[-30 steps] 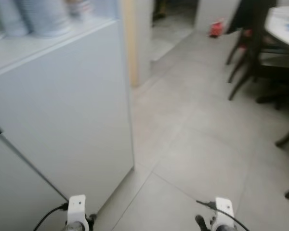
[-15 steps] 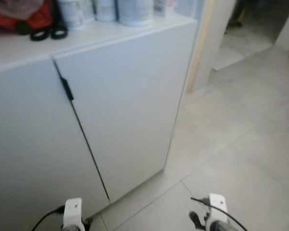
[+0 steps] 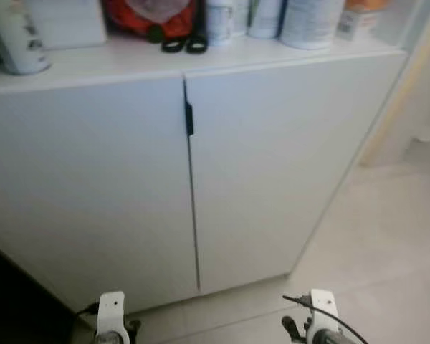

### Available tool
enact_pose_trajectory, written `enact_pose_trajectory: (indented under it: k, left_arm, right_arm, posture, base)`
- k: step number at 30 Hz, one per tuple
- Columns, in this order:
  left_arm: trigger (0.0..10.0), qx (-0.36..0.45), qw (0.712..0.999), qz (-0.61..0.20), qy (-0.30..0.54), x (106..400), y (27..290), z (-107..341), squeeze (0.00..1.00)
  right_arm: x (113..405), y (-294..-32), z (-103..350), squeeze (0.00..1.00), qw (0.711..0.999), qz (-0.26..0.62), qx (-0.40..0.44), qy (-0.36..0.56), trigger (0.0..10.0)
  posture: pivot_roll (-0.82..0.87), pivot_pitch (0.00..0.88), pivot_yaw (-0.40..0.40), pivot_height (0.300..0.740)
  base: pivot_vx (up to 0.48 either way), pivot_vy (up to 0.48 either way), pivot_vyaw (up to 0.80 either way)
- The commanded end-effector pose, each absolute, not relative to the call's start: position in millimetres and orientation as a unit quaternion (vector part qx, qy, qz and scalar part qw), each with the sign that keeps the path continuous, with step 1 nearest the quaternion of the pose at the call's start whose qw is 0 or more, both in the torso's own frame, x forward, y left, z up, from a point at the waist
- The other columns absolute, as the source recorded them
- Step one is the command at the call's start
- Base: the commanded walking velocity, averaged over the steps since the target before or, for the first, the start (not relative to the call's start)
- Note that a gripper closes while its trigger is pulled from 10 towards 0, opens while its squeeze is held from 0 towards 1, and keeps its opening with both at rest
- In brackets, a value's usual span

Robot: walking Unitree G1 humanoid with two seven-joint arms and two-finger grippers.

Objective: Restocking fridge

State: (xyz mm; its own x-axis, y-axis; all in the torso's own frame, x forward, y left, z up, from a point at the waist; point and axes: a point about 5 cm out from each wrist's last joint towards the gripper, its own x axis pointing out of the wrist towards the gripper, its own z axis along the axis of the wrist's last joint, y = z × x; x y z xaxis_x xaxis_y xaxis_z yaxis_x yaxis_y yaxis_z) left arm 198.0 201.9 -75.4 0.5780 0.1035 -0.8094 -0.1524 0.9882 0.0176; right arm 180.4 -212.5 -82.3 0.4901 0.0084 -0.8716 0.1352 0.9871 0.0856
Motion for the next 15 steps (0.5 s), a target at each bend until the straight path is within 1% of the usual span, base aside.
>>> enact_pose_trajectory:
  k: [1, 12, 15]
  left_arm:
    - [10.0, -0.024, 0.886, 0.078, 0.457, 195.8, 206.7, -75.9, 0.00]
    - [10.0, -0.026, 0.885, 0.080, 0.457, 195.6, 206.5, -76.0, 0.00]
    - [10.0, -0.027, 0.885, 0.080, 0.458, 195.0, 206.4, -76.4, 0.00]
  right_arm:
    - [183.4, -208.1, -81.8, 0.00, 0.860, -0.035, 0.077, 0.503, 10.0]
    - [183.1, -208.2, -82.0, 0.00, 0.859, -0.035, 0.076, 0.505, 10.0]
    - [182.2, -208.2, -82.4, 0.00, 0.858, -0.042, 0.084, 0.505, 10.0]
  posture:
    - [-0.02, 0.000, -0.016, 0.740]
    - [-0.02, 0.000, -0.017, 0.740]
    - [-0.02, 0.000, -0.017, 0.740]
  base:
    - [0.000, 0.000, 0.80]
    - [0.000, 0.000, 0.80]
    - [0.000, 0.000, 0.00]
